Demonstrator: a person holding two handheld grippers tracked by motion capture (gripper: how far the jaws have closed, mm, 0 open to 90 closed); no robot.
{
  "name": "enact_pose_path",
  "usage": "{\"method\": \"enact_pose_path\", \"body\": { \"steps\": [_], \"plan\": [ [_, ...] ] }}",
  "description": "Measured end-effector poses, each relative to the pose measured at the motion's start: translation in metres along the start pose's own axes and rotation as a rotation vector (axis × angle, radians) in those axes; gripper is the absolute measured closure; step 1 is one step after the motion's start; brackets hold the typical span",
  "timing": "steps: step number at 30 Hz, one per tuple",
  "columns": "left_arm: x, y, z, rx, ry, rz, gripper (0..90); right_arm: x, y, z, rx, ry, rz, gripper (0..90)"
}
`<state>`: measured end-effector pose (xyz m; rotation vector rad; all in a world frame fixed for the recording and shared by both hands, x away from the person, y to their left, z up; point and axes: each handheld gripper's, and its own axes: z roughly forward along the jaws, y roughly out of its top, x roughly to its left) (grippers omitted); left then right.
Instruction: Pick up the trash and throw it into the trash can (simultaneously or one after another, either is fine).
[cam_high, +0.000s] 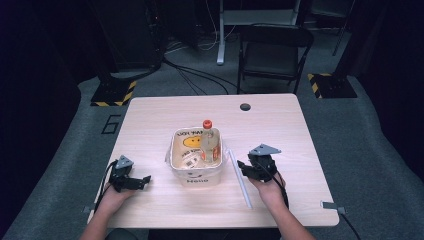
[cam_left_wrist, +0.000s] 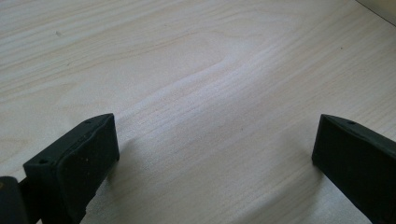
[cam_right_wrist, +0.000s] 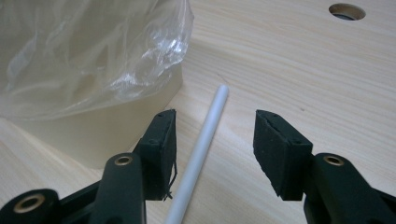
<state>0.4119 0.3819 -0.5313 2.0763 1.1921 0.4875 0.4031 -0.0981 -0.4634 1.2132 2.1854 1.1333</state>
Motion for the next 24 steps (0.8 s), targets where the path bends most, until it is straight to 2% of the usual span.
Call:
{"method": "enact_pose_path", "body": {
  "steps": [7,9,12,13,16,22,24],
  "plan": [
    [0.0,0.0,0.0,0.0,0.001,-0.001,0.4,0.0,-0.01,0.001,-0.006,0.009,0.017,50.6],
    [0.0,0.0,0.0,-0.002,0.002,-0.002,0.4,0.0,-0.015,0.003,-0.008,0.024,0.043,52.2],
    [0.0,0.0,0.0,-0.001,0.004,-0.003,0.4,0.002,-0.02,0.005,0.001,0.029,0.043,53.8],
    [-0.001,0.0,0.0,0.0,0.005,-0.004,0.4,0.005,-0.024,0.008,0.026,0.025,0.02,54.5],
    [-0.001,0.0,0.0,0.0,0.005,-0.003,0.4,0.008,-0.027,0.01,0.045,0.025,0.0,56.3],
    [-0.001,0.0,0.0,-0.001,0.004,-0.003,0.4,0.015,-0.032,0.014,0.062,0.024,-0.007,60.2],
    [-0.001,0.0,0.0,-0.001,0.005,-0.003,0.4,0.016,-0.033,0.016,0.073,0.02,0.005,61.7]
  ]
}}
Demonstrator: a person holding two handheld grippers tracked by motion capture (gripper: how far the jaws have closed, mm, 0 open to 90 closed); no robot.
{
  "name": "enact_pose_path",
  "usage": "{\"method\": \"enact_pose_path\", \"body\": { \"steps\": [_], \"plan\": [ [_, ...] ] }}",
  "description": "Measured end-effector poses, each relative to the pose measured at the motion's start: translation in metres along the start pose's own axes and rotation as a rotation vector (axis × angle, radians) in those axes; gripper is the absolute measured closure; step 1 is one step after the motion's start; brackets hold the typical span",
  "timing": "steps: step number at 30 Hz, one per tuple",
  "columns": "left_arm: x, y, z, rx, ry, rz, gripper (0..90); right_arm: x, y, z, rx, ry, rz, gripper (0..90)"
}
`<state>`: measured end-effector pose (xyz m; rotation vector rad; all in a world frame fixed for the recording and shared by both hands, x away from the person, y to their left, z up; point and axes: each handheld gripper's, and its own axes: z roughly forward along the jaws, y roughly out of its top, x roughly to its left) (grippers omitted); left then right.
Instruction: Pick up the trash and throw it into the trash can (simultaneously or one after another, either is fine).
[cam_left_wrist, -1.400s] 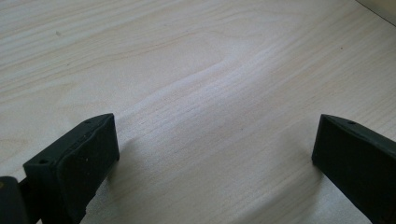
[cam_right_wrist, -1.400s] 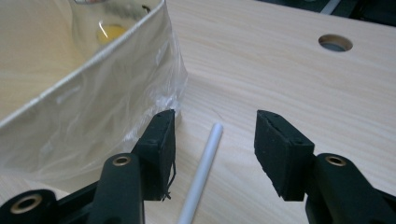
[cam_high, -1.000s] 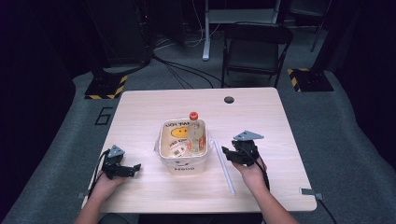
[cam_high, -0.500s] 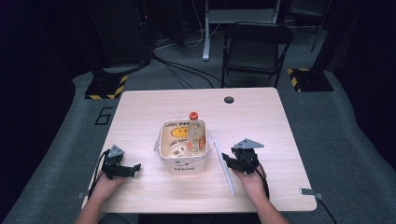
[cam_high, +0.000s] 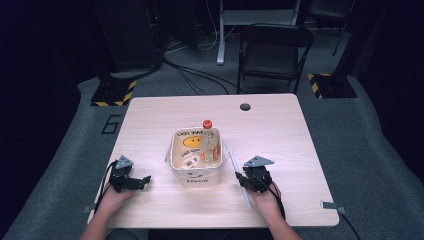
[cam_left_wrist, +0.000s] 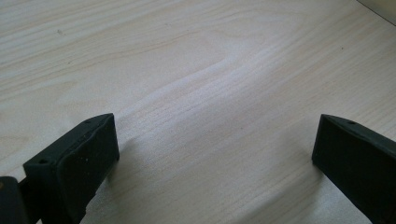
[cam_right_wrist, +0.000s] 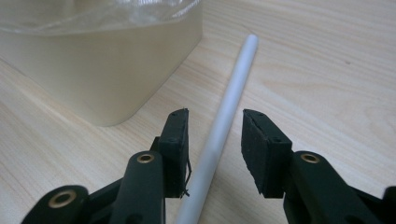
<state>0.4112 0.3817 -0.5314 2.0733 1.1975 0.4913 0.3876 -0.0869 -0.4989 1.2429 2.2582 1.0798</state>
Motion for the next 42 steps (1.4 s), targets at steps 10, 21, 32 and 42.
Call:
{"method": "enact_pose_path", "body": {
  "steps": [10,21,32,42],
  "plan": [
    [0.0,0.0,0.0,0.0,0.0,0.0,0.4,0.0,-0.01,0.014,0.061,-0.02,0.013,68.6],
    [0.0,0.0,0.0,-0.002,0.001,-0.001,0.4,-0.009,-0.012,0.016,0.049,-0.058,0.065,78.2],
    [-0.001,0.0,0.0,0.0,0.0,0.001,0.4,-0.025,-0.008,0.011,0.052,-0.08,0.119,78.7],
    [0.0,0.0,-0.001,0.003,-0.003,0.003,0.4,-0.042,0.001,-0.005,0.031,-0.057,0.166,78.7]
  ]
}}
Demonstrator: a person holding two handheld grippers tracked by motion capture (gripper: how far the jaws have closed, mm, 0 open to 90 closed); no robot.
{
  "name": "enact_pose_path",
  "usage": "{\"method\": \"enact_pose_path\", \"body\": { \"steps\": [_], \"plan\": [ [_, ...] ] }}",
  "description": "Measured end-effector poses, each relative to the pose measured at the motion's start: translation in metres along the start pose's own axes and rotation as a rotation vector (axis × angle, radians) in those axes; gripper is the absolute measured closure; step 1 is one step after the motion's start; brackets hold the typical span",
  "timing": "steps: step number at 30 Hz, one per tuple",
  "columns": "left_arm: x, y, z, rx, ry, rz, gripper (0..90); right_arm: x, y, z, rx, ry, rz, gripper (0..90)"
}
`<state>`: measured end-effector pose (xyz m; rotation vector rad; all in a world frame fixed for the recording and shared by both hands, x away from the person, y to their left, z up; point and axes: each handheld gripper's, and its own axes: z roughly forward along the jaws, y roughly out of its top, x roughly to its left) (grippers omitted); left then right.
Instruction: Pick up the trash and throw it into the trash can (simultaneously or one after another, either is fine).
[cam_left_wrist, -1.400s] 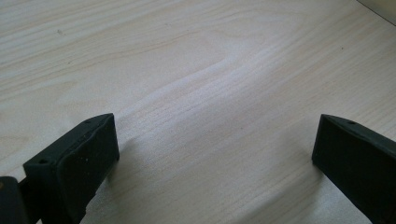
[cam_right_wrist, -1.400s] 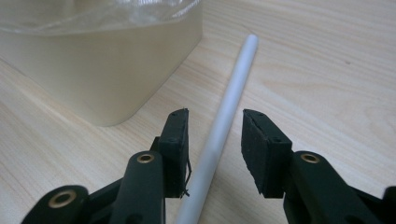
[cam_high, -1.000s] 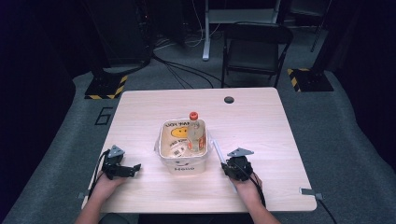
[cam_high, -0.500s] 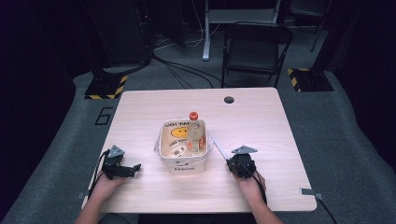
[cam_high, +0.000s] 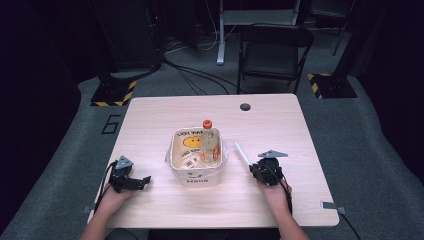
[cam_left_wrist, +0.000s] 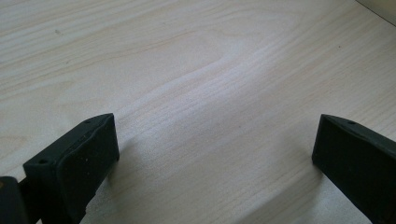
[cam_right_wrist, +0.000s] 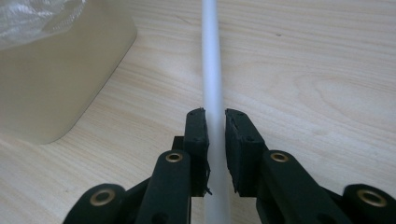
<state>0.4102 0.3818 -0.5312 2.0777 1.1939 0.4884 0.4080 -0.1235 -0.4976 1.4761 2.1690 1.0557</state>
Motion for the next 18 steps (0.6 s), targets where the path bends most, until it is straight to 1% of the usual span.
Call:
{"method": "enact_pose_path", "body": {
  "steps": [1,2,4,6,7,8,9,13,14,16,17,18],
  "plan": [
    [0.0,0.0,0.0,0.0,0.0,0.0,0.4,0.0,0.0,0.0,0.0,0.0,0.0,78.7],
    [0.0,0.0,0.0,0.0,0.0,0.0,0.4,-0.001,0.001,-0.002,-0.005,0.005,-0.01,78.7],
    [0.0,0.0,0.0,0.0,0.0,0.0,0.4,-0.002,0.005,-0.008,-0.003,-0.001,-0.01,78.7],
    [0.0,0.0,0.0,0.0,0.0,0.0,0.4,-0.002,0.006,-0.01,-0.004,0.0,-0.013,78.7],
    [0.0,0.0,0.0,0.0,0.0,0.0,0.4,-0.004,0.007,-0.011,-0.011,0.004,-0.02,78.7],
    [0.0,0.0,0.0,-0.001,0.001,0.0,0.4,-0.003,0.008,-0.013,-0.01,0.009,-0.012,78.7],
    [0.0,0.0,0.0,0.0,0.0,0.0,0.4,-0.003,0.01,-0.017,-0.012,0.019,-0.016,78.7],
    [0.0,0.0,0.0,0.0,0.0,0.0,0.4,0.001,0.015,-0.026,-0.012,0.024,-0.048,78.7],
    [0.0,0.0,0.0,0.0,0.0,0.0,0.4,0.001,0.015,-0.026,-0.012,0.024,-0.048,78.7],
    [0.0,0.0,0.0,0.0,0.0,0.0,0.4,0.003,0.017,-0.03,-0.004,0.027,-0.07,78.7],
    [0.0,0.0,0.0,0.0,0.0,0.0,0.4,0.006,0.019,-0.034,0.006,0.024,-0.091,78.7],
    [0.0,0.0,0.0,0.0,0.0,0.0,0.4,0.006,0.019,-0.034,0.006,0.024,-0.091,78.7]
  ]
}}
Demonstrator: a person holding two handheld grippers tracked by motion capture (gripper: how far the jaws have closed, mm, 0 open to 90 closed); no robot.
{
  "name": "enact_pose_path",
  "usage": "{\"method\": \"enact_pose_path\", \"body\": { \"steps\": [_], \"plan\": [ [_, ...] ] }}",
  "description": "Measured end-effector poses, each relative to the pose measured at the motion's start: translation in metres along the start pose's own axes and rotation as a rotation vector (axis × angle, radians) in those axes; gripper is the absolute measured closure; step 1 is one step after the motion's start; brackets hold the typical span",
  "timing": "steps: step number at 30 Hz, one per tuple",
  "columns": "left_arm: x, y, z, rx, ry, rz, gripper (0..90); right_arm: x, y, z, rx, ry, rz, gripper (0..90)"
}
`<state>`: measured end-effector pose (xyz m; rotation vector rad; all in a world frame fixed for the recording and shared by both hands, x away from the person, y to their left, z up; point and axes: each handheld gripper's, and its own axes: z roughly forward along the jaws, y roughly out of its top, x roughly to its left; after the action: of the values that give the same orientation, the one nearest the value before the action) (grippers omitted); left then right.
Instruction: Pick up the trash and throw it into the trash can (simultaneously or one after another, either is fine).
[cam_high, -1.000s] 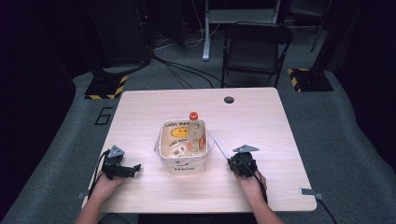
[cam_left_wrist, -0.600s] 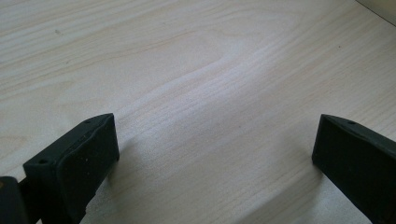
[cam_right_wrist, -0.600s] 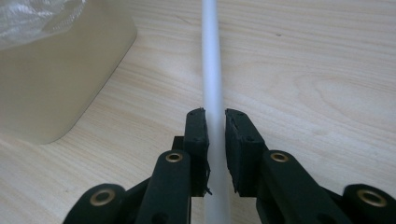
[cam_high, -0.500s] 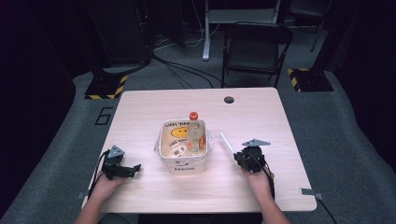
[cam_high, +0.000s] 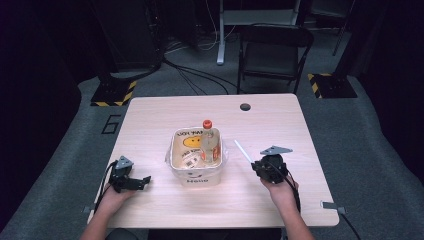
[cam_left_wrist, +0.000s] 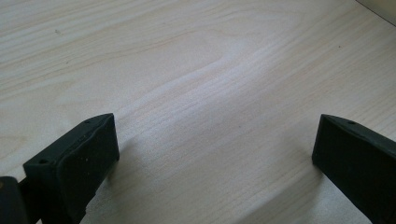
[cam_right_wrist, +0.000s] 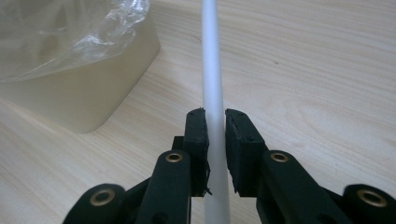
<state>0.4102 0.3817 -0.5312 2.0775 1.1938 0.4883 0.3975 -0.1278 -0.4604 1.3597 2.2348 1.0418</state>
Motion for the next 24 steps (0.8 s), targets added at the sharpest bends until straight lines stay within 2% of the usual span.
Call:
{"method": "enact_pose_path", "body": {
  "steps": [3,11,15,24],
  "plan": [
    [0.0,0.0,0.0,0.0,0.0,0.0,0.4,0.003,0.004,-0.005,0.012,0.012,-0.025,78.7],
    [-0.001,0.0,0.0,-0.003,0.0,-0.001,0.4,0.011,0.018,-0.021,0.045,0.029,-0.05,78.6],
    [0.0,0.0,0.0,-0.001,0.0,0.0,0.4,0.014,0.023,-0.029,0.041,0.004,-0.061,78.6],
    [0.0,0.0,0.0,0.0,0.001,0.001,0.4,0.02,0.04,-0.053,0.023,0.019,-0.104,78.6]
  ]
}}
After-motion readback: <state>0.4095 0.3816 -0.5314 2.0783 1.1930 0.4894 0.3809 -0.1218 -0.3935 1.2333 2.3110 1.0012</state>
